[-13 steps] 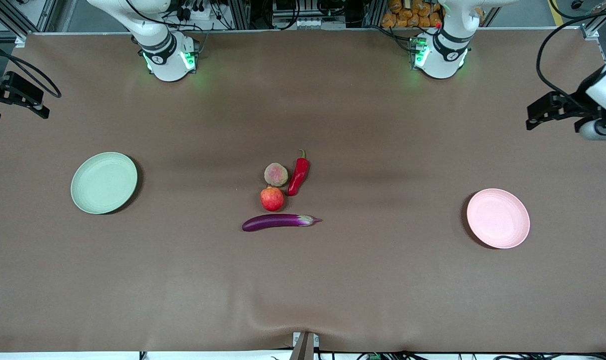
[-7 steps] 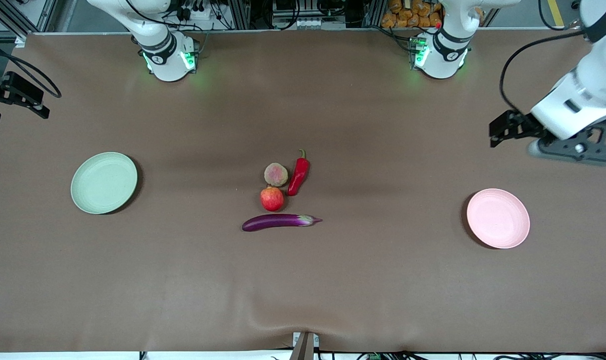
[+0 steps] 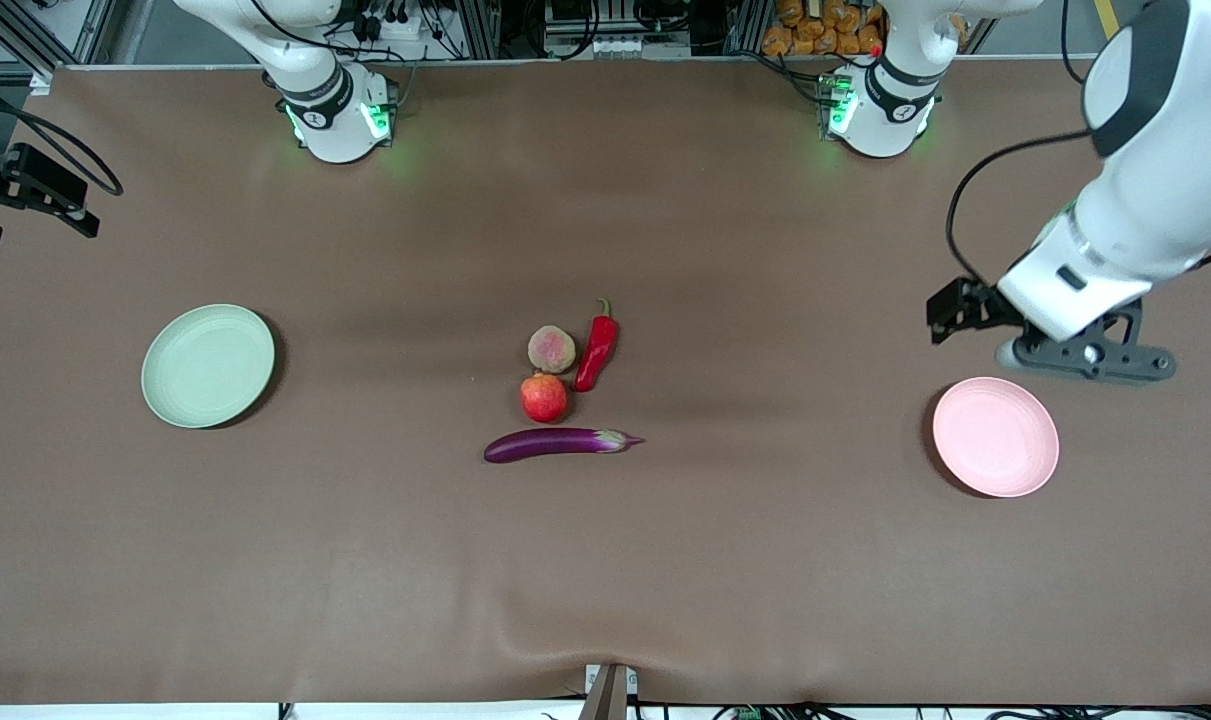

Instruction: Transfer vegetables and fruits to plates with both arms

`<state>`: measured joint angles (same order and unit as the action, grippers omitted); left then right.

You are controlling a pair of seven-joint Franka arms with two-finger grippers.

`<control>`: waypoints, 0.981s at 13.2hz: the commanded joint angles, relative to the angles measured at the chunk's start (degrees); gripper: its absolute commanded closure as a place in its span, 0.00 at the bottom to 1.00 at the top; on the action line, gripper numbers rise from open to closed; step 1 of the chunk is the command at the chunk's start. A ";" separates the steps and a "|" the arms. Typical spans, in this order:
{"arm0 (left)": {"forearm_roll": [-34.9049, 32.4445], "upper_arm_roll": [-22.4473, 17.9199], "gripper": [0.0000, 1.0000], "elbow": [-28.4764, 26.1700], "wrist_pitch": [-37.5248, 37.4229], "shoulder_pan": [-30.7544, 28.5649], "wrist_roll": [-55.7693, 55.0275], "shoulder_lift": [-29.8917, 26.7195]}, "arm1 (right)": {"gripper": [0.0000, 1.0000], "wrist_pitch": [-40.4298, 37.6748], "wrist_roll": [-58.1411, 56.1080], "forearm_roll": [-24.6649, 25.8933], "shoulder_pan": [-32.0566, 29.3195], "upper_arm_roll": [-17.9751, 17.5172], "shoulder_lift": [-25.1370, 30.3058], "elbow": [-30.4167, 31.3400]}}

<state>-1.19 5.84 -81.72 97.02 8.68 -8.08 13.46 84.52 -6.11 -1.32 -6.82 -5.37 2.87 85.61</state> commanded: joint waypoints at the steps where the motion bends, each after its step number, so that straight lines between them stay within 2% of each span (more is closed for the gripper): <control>1: -4.58 -0.73 0.00 6.13 1.50 9.29 -11.54 6.40 | 0.00 0.30 0.49 -0.53 -1.00 -0.60 1.61 1.58; 3: -5.58 -0.83 0.00 5.95 5.18 11.44 -25.27 7.97 | 0.00 0.39 0.49 -0.53 -1.09 -0.60 1.61 1.58; 7: -5.66 -0.65 0.00 5.78 8.97 12.41 -25.76 11.05 | 0.00 0.30 0.49 -0.53 -1.00 -0.60 1.61 1.58; 10: -5.93 -0.65 0.00 5.87 11.08 19.24 -28.56 17.10 | 0.00 0.30 0.49 -0.53 -1.00 -0.60 1.61 1.67; 13: -5.75 -0.65 0.00 5.87 17.22 24.53 -33.74 21.77 | 0.00 0.30 0.49 -0.53 -1.00 -0.60 1.61 1.58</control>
<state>-5.89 5.66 -77.49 111.82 30.53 -39.36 32.56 84.53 -6.11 -1.32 -6.83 -5.38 2.87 85.75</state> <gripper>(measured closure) 0.000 0.000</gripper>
